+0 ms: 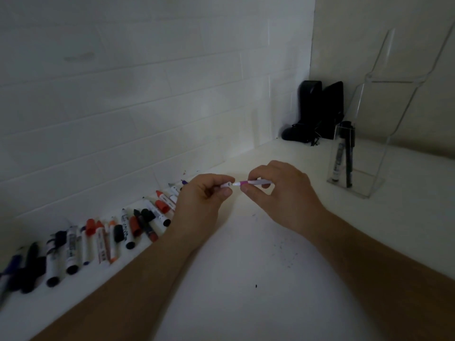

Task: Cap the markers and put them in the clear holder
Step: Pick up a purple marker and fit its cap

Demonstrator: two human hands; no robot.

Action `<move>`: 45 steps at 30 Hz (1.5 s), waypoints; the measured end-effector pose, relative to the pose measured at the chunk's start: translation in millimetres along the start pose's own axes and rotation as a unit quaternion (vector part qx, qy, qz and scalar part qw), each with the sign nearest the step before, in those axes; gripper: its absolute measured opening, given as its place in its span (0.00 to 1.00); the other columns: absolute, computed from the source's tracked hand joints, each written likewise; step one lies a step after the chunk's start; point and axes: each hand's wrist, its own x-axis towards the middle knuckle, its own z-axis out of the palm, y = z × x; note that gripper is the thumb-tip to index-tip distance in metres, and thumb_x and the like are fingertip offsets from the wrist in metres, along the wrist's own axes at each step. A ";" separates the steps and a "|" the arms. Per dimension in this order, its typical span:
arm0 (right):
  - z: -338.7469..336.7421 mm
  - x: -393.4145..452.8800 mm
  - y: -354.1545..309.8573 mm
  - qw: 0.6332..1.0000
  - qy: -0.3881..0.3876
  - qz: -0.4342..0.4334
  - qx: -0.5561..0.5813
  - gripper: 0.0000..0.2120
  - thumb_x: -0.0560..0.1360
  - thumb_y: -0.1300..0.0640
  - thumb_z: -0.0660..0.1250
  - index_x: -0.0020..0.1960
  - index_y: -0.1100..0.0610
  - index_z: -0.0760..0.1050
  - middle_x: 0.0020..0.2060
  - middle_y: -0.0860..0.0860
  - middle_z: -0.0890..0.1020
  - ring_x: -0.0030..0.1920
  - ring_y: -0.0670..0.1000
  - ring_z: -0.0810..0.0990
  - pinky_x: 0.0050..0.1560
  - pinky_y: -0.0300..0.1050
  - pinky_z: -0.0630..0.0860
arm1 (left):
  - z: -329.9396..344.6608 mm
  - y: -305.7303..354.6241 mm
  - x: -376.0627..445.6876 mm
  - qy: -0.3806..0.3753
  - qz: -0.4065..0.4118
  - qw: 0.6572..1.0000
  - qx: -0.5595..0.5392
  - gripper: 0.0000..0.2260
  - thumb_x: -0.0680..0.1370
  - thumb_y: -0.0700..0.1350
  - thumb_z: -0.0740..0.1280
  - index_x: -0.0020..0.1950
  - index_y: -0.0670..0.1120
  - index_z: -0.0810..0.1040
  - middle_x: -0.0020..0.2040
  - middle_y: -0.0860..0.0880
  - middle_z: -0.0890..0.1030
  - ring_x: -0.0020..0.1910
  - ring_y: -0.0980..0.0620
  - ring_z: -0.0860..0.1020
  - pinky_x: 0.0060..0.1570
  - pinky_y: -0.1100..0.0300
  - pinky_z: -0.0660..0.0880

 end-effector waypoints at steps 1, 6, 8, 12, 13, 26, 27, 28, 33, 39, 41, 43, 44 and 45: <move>-0.3 -0.2 0.2 1.000 -0.003 0.002 -0.003 0.14 0.75 0.33 0.61 0.47 0.41 0.77 0.38 0.43 0.75 0.43 0.45 0.75 0.48 0.51 0.74 | -0.5 0.1 -0.4 -0.001 0.012 1.000 0.016 0.11 0.76 0.38 0.73 0.51 0.54 0.85 0.46 0.55 0.82 0.42 0.63 0.78 0.43 0.71 0.72; -2.6 -0.3 2.6 0.997 -0.025 -0.023 -0.067 0.12 0.77 0.36 0.64 0.49 0.42 0.79 0.39 0.43 0.75 0.43 0.48 0.74 0.44 0.46 0.64 | -1.3 -2.7 0.7 -0.017 0.093 0.984 0.151 0.10 0.76 0.42 0.73 0.53 0.57 0.84 0.47 0.56 0.79 0.47 0.64 0.76 0.46 0.76 0.68; -3.0 -0.4 3.7 0.993 -0.015 -0.047 -0.104 0.12 0.77 0.36 0.64 0.48 0.42 0.80 0.39 0.43 0.75 0.41 0.49 0.73 0.43 0.46 0.63 | -0.1 -2.7 0.3 -0.026 0.105 0.975 0.193 0.09 0.77 0.44 0.72 0.55 0.55 0.84 0.47 0.56 0.78 0.47 0.66 0.75 0.46 0.78 0.65; -1.5 0.0 3.3 0.992 -0.019 -0.073 -0.100 0.16 0.78 0.37 0.60 0.43 0.45 0.78 0.35 0.45 0.72 0.35 0.48 0.72 0.35 0.45 0.67 | 1.3 -1.0 -2.2 -0.051 0.115 0.965 0.229 0.08 0.81 0.47 0.66 0.56 0.54 0.83 0.44 0.61 0.79 0.45 0.66 0.76 0.45 0.74 0.66; -1.6 0.4 2.8 0.991 -0.034 -0.072 -0.107 0.18 0.79 0.36 0.58 0.41 0.47 0.76 0.33 0.46 0.71 0.33 0.48 0.71 0.33 0.45 0.66 | 1.2 -0.3 -3.2 -0.057 0.108 0.967 0.224 0.08 0.81 0.47 0.65 0.56 0.54 0.83 0.43 0.62 0.79 0.44 0.65 0.77 0.44 0.73 0.68; -2.6 -4.5 8.4 0.984 -0.063 -0.091 -0.140 0.25 0.81 0.33 0.51 0.39 0.50 0.74 0.30 0.49 0.74 0.31 0.48 0.74 0.31 0.46 0.70 | 8.4 1.8 -7.6 -0.068 0.049 0.967 0.240 0.08 0.81 0.43 0.66 0.47 0.55 0.81 0.36 0.58 0.81 0.38 0.61 0.78 0.37 0.73 0.68; -1.1 -5.2 9.2 0.985 -0.063 -0.089 -0.137 0.25 0.81 0.33 0.51 0.40 0.49 0.75 0.31 0.48 0.76 0.32 0.48 0.75 0.32 0.46 0.71 | 8.9 1.1 -7.0 -0.070 0.055 0.964 0.251 0.08 0.80 0.42 0.66 0.49 0.54 0.81 0.37 0.57 0.81 0.38 0.60 0.78 0.38 0.73 0.68; 0.2 -6.5 9.2 0.986 -0.064 -0.086 -0.127 0.25 0.81 0.33 0.51 0.41 0.49 0.75 0.32 0.48 0.77 0.33 0.48 0.75 0.33 0.46 0.72 | 9.1 0.7 -6.9 -0.073 0.062 0.961 0.260 0.08 0.80 0.41 0.65 0.50 0.53 0.82 0.38 0.56 0.81 0.39 0.58 0.78 0.38 0.72 0.68; 1.6 -4.4 3.2 0.987 -0.104 -0.057 -0.109 0.16 0.83 0.38 0.54 0.55 0.42 0.79 0.42 0.44 0.83 0.44 0.48 0.79 0.48 0.50 0.76 | 11.1 -4.5 -1.9 -0.079 0.093 0.962 0.246 0.06 0.80 0.43 0.66 0.52 0.52 0.82 0.39 0.55 0.82 0.41 0.55 0.79 0.42 0.67 0.70; -23.2 5.9 -12.9 0.962 -0.125 -0.040 -0.240 0.11 0.84 0.47 0.56 0.60 0.43 0.76 0.44 0.48 0.82 0.49 0.53 0.73 0.50 0.50 0.68 | 12.3 -5.2 -3.2 -0.094 0.104 0.963 0.232 0.19 0.81 0.40 0.63 0.71 0.53 0.72 0.57 0.54 0.83 0.53 0.52 0.80 0.55 0.57 0.75; -47.2 17.7 -16.7 0.992 -0.033 0.004 -0.124 0.08 0.84 0.52 0.59 0.55 0.50 0.77 0.41 0.50 0.79 0.44 0.51 0.75 0.46 0.46 0.72 | 12.1 -6.6 -4.2 -0.085 0.095 0.971 0.201 0.22 0.81 0.44 0.62 0.75 0.57 0.64 0.59 0.58 0.80 0.52 0.55 0.78 0.54 0.57 0.75; -81.5 32.1 -15.3 0.994 0.092 0.041 -0.040 0.05 0.83 0.56 0.63 0.53 0.54 0.77 0.43 0.48 0.77 0.40 0.42 0.74 0.44 0.31 0.69 | 13.4 -9.1 -6.2 -0.104 0.117 0.966 0.206 0.21 0.81 0.45 0.63 0.74 0.57 0.66 0.57 0.57 0.78 0.52 0.56 0.76 0.55 0.58 0.75; -100.2 38.7 -13.4 0.988 0.145 0.042 -0.040 0.05 0.82 0.56 0.64 0.54 0.56 0.77 0.45 0.48 0.76 0.40 0.42 0.74 0.46 0.29 0.69 | 13.9 -10.2 -8.1 -0.116 0.140 0.959 0.218 0.20 0.81 0.45 0.62 0.72 0.57 0.68 0.57 0.56 0.78 0.54 0.56 0.75 0.57 0.58 0.74; -117.8 45.2 -9.1 0.981 0.181 0.032 -0.064 0.05 0.81 0.56 0.65 0.54 0.57 0.76 0.47 0.49 0.76 0.42 0.45 0.76 0.49 0.34 0.72 | 14.4 -10.1 -10.0 -0.127 0.167 0.951 0.229 0.18 0.81 0.44 0.62 0.70 0.56 0.71 0.57 0.55 0.78 0.56 0.55 0.74 0.59 0.58 0.72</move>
